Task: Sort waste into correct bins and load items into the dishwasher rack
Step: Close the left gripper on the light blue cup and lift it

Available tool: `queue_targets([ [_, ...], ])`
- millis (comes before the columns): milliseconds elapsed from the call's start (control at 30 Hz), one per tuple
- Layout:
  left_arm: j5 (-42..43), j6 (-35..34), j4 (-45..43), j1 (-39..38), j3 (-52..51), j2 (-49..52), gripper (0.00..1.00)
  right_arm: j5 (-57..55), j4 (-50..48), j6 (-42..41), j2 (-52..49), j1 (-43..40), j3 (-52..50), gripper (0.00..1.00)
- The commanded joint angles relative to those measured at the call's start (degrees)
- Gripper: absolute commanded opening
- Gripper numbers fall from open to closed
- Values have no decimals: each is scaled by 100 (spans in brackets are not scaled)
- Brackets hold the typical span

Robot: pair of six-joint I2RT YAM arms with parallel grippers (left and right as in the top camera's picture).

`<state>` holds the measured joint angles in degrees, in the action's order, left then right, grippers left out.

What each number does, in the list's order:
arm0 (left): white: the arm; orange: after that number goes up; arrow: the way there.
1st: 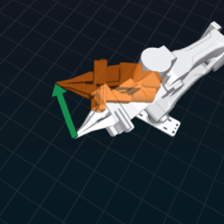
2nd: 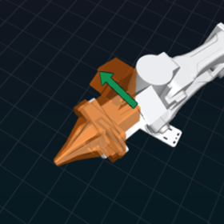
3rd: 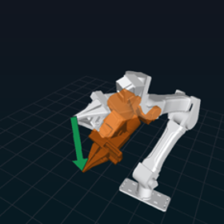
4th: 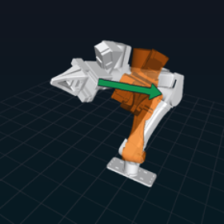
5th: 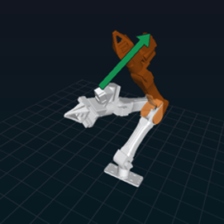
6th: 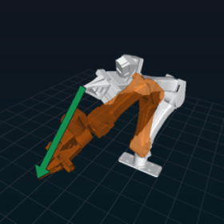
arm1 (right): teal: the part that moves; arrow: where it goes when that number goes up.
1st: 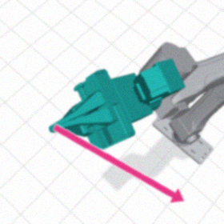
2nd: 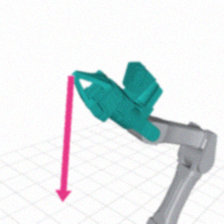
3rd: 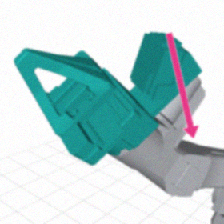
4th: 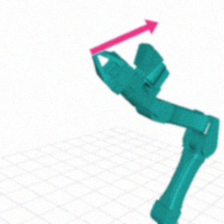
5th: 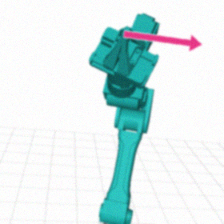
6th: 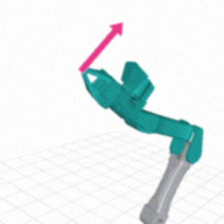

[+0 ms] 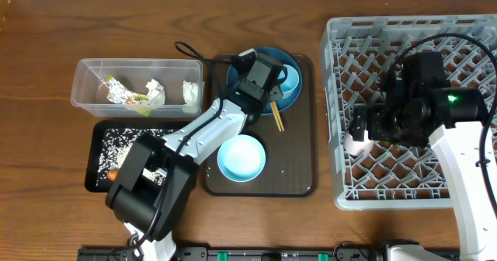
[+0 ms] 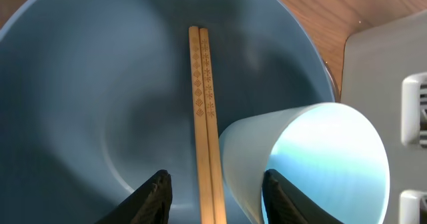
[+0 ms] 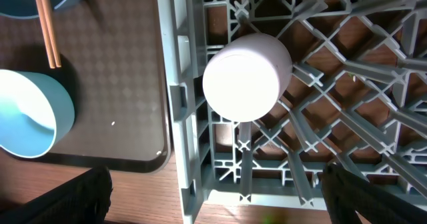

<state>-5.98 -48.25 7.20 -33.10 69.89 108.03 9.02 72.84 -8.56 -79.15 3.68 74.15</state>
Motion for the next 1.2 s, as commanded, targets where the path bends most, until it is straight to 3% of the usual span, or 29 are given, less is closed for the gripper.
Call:
queue_targets([
  [0,26,-149,17,17,-39,33,46,22,11,-59,61,74,68,99],
  [200,105,-354,-2,17,-39,33,28,22,11,-59,61,74,68,99],
  [433,247,-352,-55,17,-39,33,20,22,7,-57,61,74,68,99],
  [533,393,-352,-142,24,-39,33,6,22,4,-57,61,74,68,99],
  [900,459,-313,-286,184,-22,-120,6,17,0,-57,61,74,68,99],
  [1067,1364,2,-282,632,-22,-800,6,-170,-17,-59,61,74,68,99],
  [1167,2411,17,-282,1086,-22,-1281,6,-168,-59,-59,61,72,68,99],
])
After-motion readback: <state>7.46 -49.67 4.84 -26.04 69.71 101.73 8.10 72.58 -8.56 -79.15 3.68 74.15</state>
